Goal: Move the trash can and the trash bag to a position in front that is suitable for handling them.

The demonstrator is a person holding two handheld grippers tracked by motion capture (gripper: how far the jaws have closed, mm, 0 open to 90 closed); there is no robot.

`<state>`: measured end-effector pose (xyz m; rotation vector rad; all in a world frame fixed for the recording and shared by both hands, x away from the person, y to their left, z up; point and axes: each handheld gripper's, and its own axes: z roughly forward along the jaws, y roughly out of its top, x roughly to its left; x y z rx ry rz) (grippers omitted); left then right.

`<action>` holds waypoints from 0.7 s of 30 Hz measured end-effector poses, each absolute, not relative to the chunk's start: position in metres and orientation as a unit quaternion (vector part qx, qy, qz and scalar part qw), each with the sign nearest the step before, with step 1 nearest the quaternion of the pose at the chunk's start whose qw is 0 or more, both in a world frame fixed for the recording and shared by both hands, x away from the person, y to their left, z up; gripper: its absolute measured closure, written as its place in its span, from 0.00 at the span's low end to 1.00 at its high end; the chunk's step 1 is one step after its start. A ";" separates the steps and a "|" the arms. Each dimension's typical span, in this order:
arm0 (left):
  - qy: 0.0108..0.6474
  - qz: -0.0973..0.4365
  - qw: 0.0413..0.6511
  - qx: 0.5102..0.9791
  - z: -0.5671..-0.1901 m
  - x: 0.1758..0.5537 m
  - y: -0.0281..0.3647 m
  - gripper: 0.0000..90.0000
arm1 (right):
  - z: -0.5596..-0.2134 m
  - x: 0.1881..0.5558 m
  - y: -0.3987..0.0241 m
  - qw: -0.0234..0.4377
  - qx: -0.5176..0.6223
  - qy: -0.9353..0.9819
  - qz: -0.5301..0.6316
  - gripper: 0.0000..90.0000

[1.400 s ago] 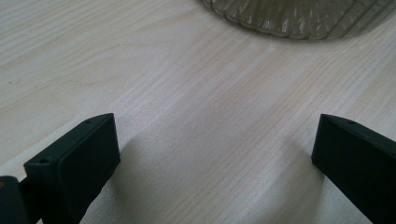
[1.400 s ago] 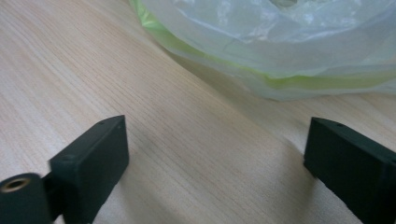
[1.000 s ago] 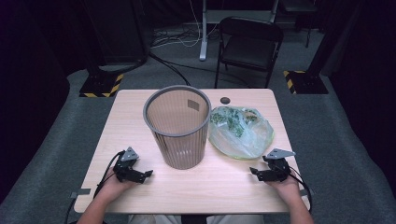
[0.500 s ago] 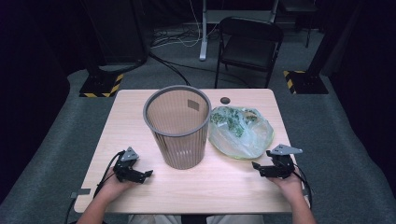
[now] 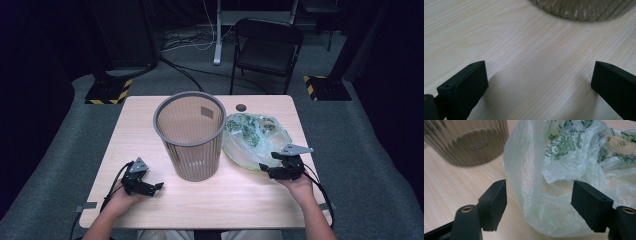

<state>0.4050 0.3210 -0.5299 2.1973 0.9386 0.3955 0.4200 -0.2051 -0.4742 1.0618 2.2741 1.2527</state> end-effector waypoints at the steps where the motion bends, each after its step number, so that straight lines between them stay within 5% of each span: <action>1: 0.363 0.153 0.352 0.849 -0.530 0.405 0.321 0.01 | -0.475 0.422 -0.204 0.165 0.373 0.798 0.443 0.37; 11: 0.363 0.153 0.352 0.849 -0.530 0.405 0.321 0.01 | -0.486 0.425 -0.196 0.156 0.351 0.822 0.421 0.82; 21: 0.363 0.153 0.352 0.849 -0.530 0.405 0.321 0.01 | -0.480 0.410 -0.204 0.133 0.314 0.839 0.425 0.89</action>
